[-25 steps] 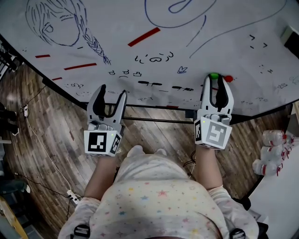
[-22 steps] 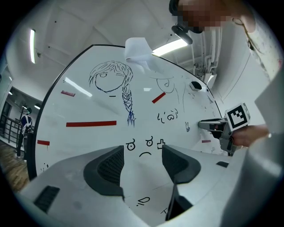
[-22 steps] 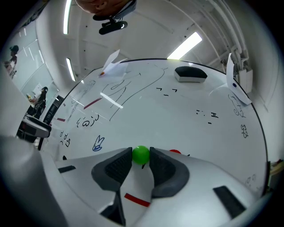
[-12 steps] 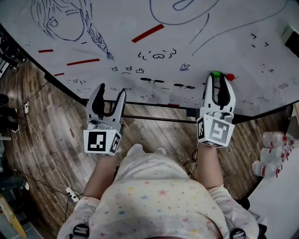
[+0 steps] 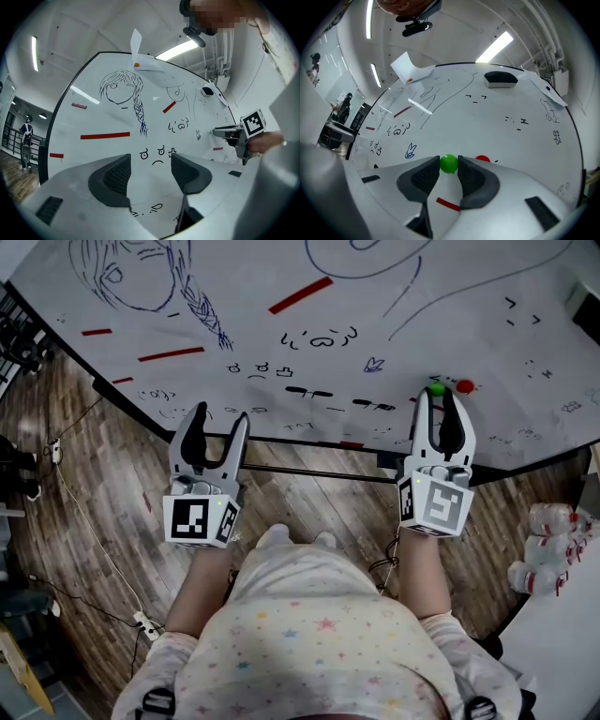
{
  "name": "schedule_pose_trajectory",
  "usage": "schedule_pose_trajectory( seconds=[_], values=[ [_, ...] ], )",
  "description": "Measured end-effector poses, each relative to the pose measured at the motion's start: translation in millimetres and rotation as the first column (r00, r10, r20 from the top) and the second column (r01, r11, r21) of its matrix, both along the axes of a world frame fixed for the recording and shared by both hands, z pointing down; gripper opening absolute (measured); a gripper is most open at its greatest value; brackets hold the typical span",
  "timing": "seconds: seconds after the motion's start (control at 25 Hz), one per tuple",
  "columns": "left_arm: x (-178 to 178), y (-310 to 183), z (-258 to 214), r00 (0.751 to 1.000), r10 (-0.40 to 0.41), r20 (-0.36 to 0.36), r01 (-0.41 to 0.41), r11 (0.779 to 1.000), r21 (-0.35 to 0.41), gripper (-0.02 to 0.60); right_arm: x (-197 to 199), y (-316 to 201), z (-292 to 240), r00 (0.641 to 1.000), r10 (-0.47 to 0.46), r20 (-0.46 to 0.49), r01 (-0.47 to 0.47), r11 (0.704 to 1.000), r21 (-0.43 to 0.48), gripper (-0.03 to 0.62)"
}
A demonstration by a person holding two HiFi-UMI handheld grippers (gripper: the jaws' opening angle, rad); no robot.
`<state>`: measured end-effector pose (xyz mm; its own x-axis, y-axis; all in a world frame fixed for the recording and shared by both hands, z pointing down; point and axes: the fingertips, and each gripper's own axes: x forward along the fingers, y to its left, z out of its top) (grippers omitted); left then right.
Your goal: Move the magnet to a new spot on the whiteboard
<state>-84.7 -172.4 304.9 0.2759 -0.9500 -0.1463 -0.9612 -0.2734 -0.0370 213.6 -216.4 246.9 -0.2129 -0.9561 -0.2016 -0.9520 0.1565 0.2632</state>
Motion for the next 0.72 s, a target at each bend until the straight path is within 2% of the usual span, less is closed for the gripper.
schedule_pose_trajectory(
  seconds=[0.72],
  values=[
    [-7,11,-2,1.000,-0.010,-0.013,0.010,1.000,0.011,0.249,-13,12,1,0.999,-0.034,-0.012,0.033,0.999,-0.015,0.120]
  ],
)
